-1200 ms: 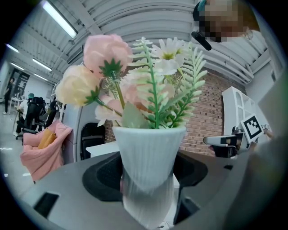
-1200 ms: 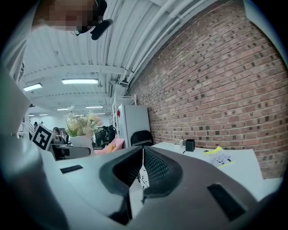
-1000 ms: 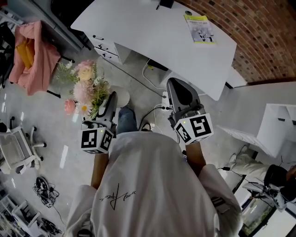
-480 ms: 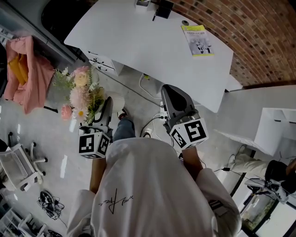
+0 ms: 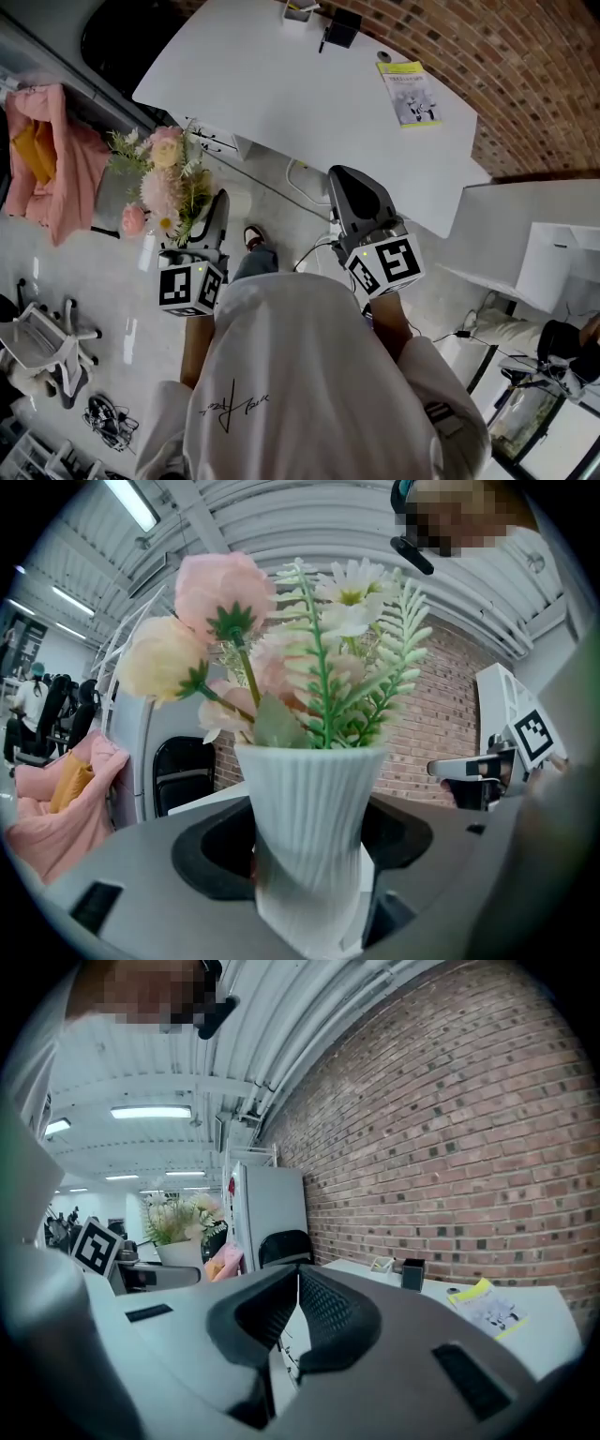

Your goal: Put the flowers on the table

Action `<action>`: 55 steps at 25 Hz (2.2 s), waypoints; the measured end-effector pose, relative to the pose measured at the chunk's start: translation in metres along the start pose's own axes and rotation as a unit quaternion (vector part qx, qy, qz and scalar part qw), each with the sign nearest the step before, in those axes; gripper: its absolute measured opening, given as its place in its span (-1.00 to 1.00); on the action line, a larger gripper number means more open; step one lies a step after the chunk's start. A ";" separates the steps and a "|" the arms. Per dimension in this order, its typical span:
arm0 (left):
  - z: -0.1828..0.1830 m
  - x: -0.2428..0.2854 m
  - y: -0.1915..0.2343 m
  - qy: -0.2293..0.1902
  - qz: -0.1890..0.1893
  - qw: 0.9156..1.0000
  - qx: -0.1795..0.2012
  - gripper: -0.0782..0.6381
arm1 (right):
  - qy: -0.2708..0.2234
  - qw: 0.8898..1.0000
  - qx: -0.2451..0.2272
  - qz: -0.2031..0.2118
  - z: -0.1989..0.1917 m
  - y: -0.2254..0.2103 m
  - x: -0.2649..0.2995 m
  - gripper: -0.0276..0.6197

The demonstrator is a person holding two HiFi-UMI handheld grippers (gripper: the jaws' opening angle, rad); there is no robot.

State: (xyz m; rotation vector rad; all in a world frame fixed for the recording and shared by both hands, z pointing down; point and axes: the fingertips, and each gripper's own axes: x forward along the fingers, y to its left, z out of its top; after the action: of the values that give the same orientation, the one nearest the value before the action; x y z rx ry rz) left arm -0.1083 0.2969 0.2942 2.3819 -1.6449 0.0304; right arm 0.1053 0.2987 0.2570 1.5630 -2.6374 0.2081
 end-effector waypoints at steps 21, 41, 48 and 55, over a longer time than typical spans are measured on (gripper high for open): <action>-0.012 0.036 0.069 0.021 -0.025 0.999 -0.006 0.13 | -0.001 0.999 -0.033 0.000 0.006 0.042 0.079 -0.83; 0.017 0.112 0.106 0.022 -0.044 0.999 -0.004 0.13 | 0.003 1.000 -0.029 -0.006 0.013 0.012 0.170 -0.83; 0.034 0.150 0.120 0.025 -0.044 0.999 -0.010 0.14 | 0.013 1.000 -0.020 -0.002 0.019 -0.007 0.209 -0.83; 0.043 0.192 0.145 0.035 -0.029 0.999 -0.007 0.14 | 0.024 1.000 -0.002 0.007 0.022 -0.027 0.259 -0.83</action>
State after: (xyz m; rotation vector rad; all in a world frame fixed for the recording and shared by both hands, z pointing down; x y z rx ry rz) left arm -0.1773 0.0627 0.3097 2.3895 -1.5401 0.0901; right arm 0.0045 0.0583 0.2704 1.5204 -2.6110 0.2387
